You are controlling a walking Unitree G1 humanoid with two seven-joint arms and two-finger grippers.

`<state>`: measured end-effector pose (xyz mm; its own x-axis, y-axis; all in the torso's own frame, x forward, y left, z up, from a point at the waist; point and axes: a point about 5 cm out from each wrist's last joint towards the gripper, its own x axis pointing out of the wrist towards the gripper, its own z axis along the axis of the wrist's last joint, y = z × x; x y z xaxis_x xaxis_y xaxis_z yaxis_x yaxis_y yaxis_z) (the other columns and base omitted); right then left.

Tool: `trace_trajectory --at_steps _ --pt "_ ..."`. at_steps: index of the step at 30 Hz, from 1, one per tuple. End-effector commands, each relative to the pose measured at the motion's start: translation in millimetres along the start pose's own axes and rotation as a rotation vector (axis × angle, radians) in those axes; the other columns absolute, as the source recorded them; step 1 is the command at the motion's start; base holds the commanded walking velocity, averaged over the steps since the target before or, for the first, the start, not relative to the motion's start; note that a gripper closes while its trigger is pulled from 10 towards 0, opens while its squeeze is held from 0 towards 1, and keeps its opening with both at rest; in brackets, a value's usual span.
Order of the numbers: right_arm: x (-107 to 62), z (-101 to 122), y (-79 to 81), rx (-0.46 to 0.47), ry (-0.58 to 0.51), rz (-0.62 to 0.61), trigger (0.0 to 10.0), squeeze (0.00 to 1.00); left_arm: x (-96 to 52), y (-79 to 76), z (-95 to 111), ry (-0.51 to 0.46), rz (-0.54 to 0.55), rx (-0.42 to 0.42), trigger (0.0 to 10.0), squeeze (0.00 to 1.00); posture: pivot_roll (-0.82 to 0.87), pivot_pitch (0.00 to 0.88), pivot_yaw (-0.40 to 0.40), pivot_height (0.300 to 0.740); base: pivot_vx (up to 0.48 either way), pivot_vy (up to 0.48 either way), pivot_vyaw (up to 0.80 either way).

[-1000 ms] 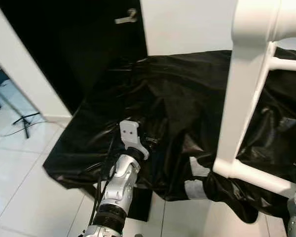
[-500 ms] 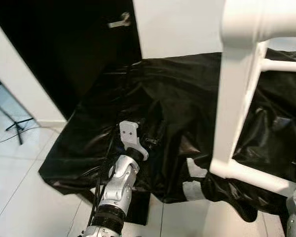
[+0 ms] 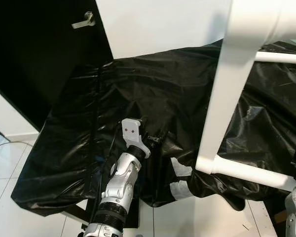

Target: Building children table

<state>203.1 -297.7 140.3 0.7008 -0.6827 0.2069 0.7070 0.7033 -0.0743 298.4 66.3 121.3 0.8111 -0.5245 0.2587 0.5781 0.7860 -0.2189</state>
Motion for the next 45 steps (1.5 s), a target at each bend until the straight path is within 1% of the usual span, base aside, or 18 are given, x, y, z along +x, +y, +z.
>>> trace_trajectory --at_steps 1,10,13,17,22,27,28,30,31,33,35,41,45 --pt "-3.2 -8.2 1.1 0.001 0.042 0.005 10.0 0.00 -3.5 1.8 -1.5 0.014 -0.018 0.009 10.0 0.00 0.04 0.000 0.108 0.740 0.000 0.000 -0.77" --pt "-3.3 -9.9 2.4 0.004 0.054 0.008 10.0 0.00 -5.3 1.6 -1.5 0.019 -0.024 0.010 10.0 0.00 0.05 0.000 0.113 0.740 0.000 0.000 -0.79" --pt "-3.4 -9.1 2.7 0.023 0.045 0.006 10.0 0.00 -5.2 1.7 -1.4 0.019 -0.025 0.012 10.0 0.00 0.05 0.000 0.113 0.740 0.000 0.000 -0.78" --pt "-3.5 -7.2 4.1 0.022 0.037 0.014 10.0 0.00 -4.3 2.1 -3.0 0.041 -0.028 0.034 10.0 0.00 0.05 0.000 0.114 0.740 0.000 0.064 -0.13" --pt "-3.4 -9.2 3.2 0.021 0.053 0.006 10.0 0.00 -4.2 0.0 -1.8 0.021 -0.038 0.020 10.0 0.00 0.05 0.000 0.114 0.740 0.000 0.189 0.00" --pt "-3.8 -9.0 3.5 0.023 0.054 0.007 10.0 0.00 -5.0 -0.2 -1.8 0.023 -0.039 0.025 10.0 0.00 0.04 0.000 0.114 0.740 0.000 0.000 -0.78" --pt "-3.9 -9.1 3.5 0.022 0.054 0.008 10.0 0.00 -5.3 -0.1 -1.8 0.025 -0.038 0.032 10.0 0.00 0.05 0.000 0.114 0.740 0.000 0.000 -0.80" --pt "-4.3 -9.3 3.7 0.020 0.056 0.010 10.0 0.00 -6.0 -0.9 -3.5 0.040 -0.047 0.074 10.0 0.00 0.05 0.000 0.114 0.740 0.000 0.000 -0.80" --pt "-4.4 -9.4 3.8 0.020 0.056 0.010 10.0 0.00 -6.6 -1.7 -3.7 0.030 -0.050 0.039 10.0 0.00 0.05 0.000 0.115 0.740 0.000 0.000 -0.80" --pt "-4.3 -9.6 3.7 0.021 0.057 0.009 10.0 0.00 -6.9 -1.4 -2.9 0.024 -0.047 0.030 10.0 0.00 0.05 0.000 0.115 0.740 0.000 0.000 -0.80" --pt "-4.3 -9.7 4.1 0.022 0.057 0.009 10.0 0.00 -6.9 -0.7 -2.6 0.027 -0.043 0.037 10.0 0.00 0.05 0.000 0.116 0.740 0.000 0.000 -0.80" --pt "-4.7 -8.8 6.9 0.046 0.050 0.028 10.0 0.00 -7.4 -0.5 -3.1 0.030 -0.042 0.042 10.0 0.00 0.05 0.000 0.115 0.740 0.000 0.000 0.00" --pt "-4.2 -9.5 7.3 0.045 0.053 0.034 10.0 0.00 -7.1 -0.9 -3.1 0.028 -0.041 0.040 10.0 0.00 0.05 0.000 0.114 0.740 0.000 0.000 0.00"
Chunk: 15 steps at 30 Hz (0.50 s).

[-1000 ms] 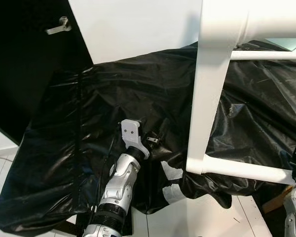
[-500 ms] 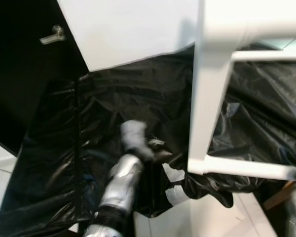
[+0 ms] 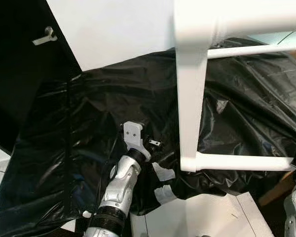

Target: Building children table

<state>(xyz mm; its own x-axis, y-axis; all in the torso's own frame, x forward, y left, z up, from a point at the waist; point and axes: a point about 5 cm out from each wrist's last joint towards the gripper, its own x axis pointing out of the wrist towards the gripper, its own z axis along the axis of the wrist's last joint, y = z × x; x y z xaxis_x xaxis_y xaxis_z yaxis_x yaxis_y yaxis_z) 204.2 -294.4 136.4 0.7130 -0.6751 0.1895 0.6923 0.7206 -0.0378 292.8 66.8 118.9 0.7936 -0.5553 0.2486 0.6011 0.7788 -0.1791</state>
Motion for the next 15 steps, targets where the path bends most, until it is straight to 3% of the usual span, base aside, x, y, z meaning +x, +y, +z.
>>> trace_trajectory --at_steps 1,8,9,11,13,14,15 --pt "-1.9 -6.6 3.8 0.005 0.037 0.019 10.0 0.00 -2.0 1.0 -1.6 0.010 -0.010 0.006 10.0 0.00 0.05 0.000 0.114 0.740 0.000 0.000 0.00" --pt "-0.6 -6.0 4.1 0.006 0.037 0.021 10.0 0.00 -1.1 0.8 -2.1 0.012 -0.010 0.006 10.0 0.00 0.04 0.000 0.115 0.740 0.000 0.000 0.00" --pt "-1.1 -4.8 4.6 0.012 0.030 0.026 10.0 1.00 -0.8 0.8 -2.1 0.012 -0.011 0.006 10.0 0.00 0.04 0.000 0.116 0.740 0.000 0.000 0.00" --pt "-1.2 -2.4 5.2 0.015 0.017 0.032 10.0 1.00 -0.5 0.9 -2.1 0.013 -0.012 0.007 10.0 0.00 0.04 0.000 0.117 0.740 0.000 0.000 0.00" --pt "-0.7 -1.2 5.2 0.003 0.010 0.034 10.0 1.00 -0.2 0.8 -2.1 0.013 -0.013 0.007 10.0 0.00 0.04 0.000 0.116 0.740 0.000 0.000 0.00" --pt "0.0 -0.4 5.2 0.000 0.008 0.035 10.0 0.00 0.2 0.6 -2.3 0.013 -0.014 0.006 10.0 0.00 0.04 0.000 0.116 0.740 0.000 0.000 0.00" --pt "0.4 0.3 5.4 -0.002 0.005 0.038 10.0 0.00 0.3 0.4 -2.4 0.013 -0.015 0.006 10.0 0.00 0.04 0.000 0.115 0.740 0.000 0.000 0.00"
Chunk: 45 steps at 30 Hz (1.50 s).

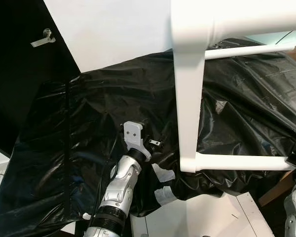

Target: Building children table

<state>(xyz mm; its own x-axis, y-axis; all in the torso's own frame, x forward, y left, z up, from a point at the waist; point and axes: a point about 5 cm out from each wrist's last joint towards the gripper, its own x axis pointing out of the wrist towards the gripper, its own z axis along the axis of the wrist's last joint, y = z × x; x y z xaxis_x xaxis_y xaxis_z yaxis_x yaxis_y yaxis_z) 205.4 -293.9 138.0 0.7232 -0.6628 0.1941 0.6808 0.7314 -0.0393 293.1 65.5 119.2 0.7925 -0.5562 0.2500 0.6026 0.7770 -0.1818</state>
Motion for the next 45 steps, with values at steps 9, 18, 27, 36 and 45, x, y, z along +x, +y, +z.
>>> trace_trajectory --at_steps 9,18,27,36,45 --pt "4.6 27.5 12.6 -0.073 -0.144 0.060 10.0 0.00 -3.2 0.6 -3.7 0.015 -0.013 0.005 10.0 0.00 0.04 0.000 0.108 0.740 0.000 0.000 0.00" --pt "6.7 26.5 16.4 -0.086 -0.136 0.073 10.0 0.00 -9.7 8.2 5.4 -0.010 -0.051 0.003 10.0 0.00 0.05 0.000 0.102 0.740 0.000 0.000 0.00" --pt "12.3 24.9 20.7 -0.085 -0.132 0.090 10.0 0.00 -37.8 14.8 4.1 0.011 -0.113 0.097 10.0 0.00 0.08 0.000 0.088 0.740 0.000 0.000 0.00" --pt "17.9 22.0 27.6 -0.081 -0.121 0.112 10.0 0.00 -65.5 9.6 30.6 -0.050 -0.234 0.070 10.0 0.00 0.11 0.000 0.071 0.740 0.000 0.000 0.00" --pt "25.3 20.9 32.2 -0.087 -0.116 0.137 10.0 0.00 -86.4 -27.3 47.6 -0.005 -0.532 -0.076 10.0 0.00 0.14 0.000 0.048 0.740 0.000 0.000 0.00"
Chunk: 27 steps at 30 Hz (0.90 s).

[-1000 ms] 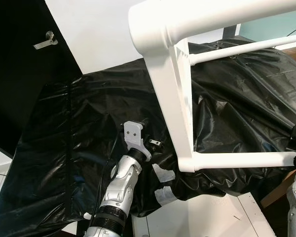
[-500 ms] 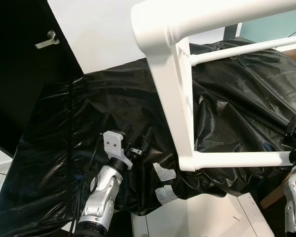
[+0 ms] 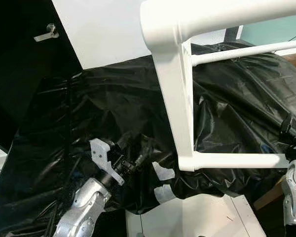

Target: Building children table

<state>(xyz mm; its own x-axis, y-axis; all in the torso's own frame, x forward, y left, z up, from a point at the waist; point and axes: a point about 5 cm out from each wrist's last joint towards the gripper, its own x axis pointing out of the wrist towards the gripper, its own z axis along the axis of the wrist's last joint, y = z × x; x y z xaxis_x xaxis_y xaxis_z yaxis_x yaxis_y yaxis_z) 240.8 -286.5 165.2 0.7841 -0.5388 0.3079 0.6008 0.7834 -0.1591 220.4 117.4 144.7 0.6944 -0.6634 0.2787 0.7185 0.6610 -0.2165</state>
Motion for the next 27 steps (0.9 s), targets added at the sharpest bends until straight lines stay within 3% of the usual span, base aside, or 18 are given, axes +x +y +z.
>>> trace_trajectory --at_steps 1,6,12,16,18,23,27 --pt "0.8 -2.4 4.8 0.006 0.013 0.019 10.0 0.00 -1.6 -23.2 3.4 -0.007 -0.396 -0.027 10.0 0.00 0.14 0.000 0.045 0.740 0.000 0.000 0.00" --pt "3.3 -1.8 5.3 0.004 0.008 0.025 10.0 0.00 -1.6 -29.7 9.2 0.001 -0.457 -0.056 10.0 0.00 0.14 0.000 0.039 0.740 0.000 0.000 0.00" --pt "3.0 -1.2 1.6 -0.004 0.006 0.014 10.0 0.00 14.9 -36.7 26.9 -0.022 -0.510 -0.097 10.0 0.00 0.13 0.000 0.045 0.740 0.000 0.000 0.00" --pt "2.7 -1.9 -0.7 -0.007 0.008 0.006 10.0 0.00 11.7 -39.5 30.8 -0.019 -0.560 -0.080 10.0 0.00 0.12 0.000 0.045 0.740 0.000 0.000 0.00" --pt "5.0 -1.8 2.4 -0.006 0.009 0.012 10.0 0.00 17.7 -41.3 35.1 -0.013 -0.578 -0.037 10.0 0.00 0.13 0.000 0.040 0.740 0.000 0.000 0.00" --pt "14.1 2.6 11.5 0.002 -0.002 0.037 10.0 0.00 39.5 -43.6 43.4 -0.027 -0.569 -0.016 10.0 0.00 0.13 0.000 0.040 0.740 0.000 0.000 0.00" --pt "12.2 -0.7 12.5 0.005 0.010 0.033 10.0 0.00 51.2 -48.0 51.3 -0.030 -0.569 -0.025 10.0 0.00 0.13 0.000 0.045 0.740 0.000 0.000 0.00"
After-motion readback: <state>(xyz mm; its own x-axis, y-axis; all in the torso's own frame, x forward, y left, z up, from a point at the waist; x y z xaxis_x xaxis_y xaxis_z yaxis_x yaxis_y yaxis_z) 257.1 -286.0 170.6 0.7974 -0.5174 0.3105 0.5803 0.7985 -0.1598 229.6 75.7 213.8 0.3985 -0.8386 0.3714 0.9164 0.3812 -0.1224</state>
